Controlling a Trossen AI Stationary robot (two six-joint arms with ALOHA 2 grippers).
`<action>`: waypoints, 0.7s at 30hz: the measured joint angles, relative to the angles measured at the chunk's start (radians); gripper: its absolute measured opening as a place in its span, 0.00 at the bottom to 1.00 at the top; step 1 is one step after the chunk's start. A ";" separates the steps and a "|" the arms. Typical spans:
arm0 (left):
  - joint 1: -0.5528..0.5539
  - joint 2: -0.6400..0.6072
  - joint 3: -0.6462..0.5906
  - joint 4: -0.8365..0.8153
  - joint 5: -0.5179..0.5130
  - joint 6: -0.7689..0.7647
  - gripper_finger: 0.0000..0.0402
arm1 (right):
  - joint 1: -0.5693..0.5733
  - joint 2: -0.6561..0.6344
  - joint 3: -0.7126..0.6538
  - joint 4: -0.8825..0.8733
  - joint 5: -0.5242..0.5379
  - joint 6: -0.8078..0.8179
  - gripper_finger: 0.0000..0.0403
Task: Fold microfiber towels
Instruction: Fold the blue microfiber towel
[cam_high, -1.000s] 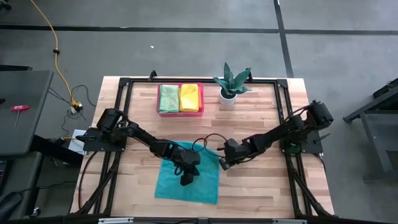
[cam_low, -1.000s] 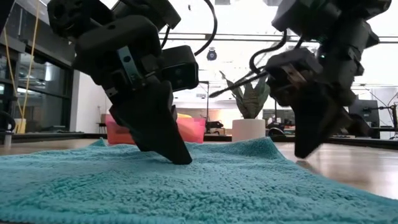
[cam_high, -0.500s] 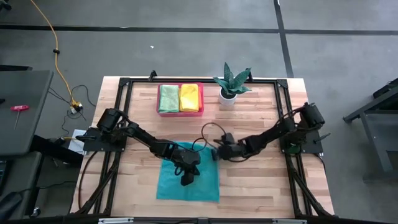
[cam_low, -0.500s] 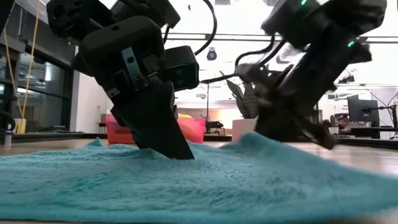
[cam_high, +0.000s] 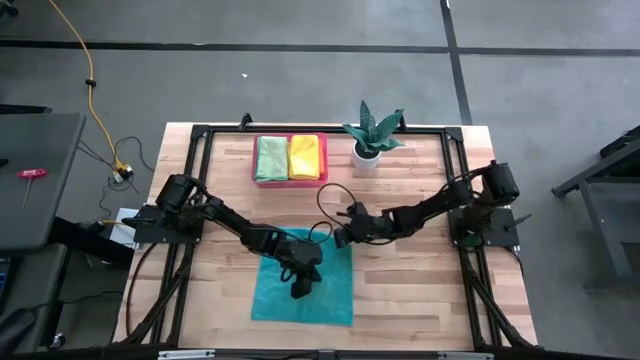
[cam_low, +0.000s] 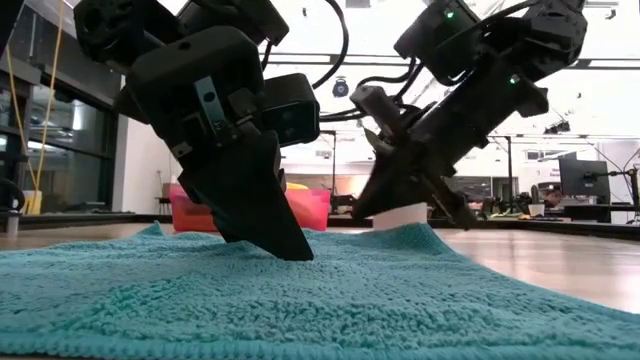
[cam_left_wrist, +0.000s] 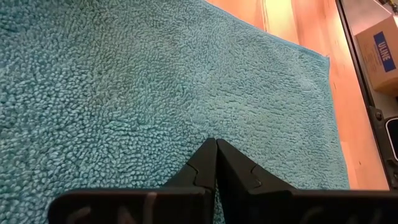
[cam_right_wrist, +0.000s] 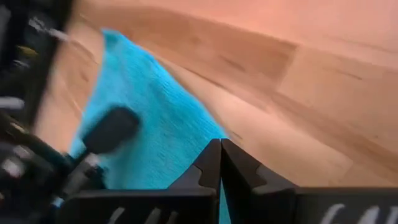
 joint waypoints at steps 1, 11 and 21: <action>0.000 0.000 0.000 -0.001 0.000 0.000 0.00 | -0.003 -0.011 0.000 -0.032 -0.018 -0.015 0.00; -0.008 0.000 0.000 -0.012 0.000 0.000 0.00 | 0.077 -0.135 0.000 -0.456 -0.057 0.068 0.00; -0.008 0.000 0.000 -0.013 0.000 0.000 0.00 | 0.157 0.018 0.000 -0.188 0.001 0.248 0.00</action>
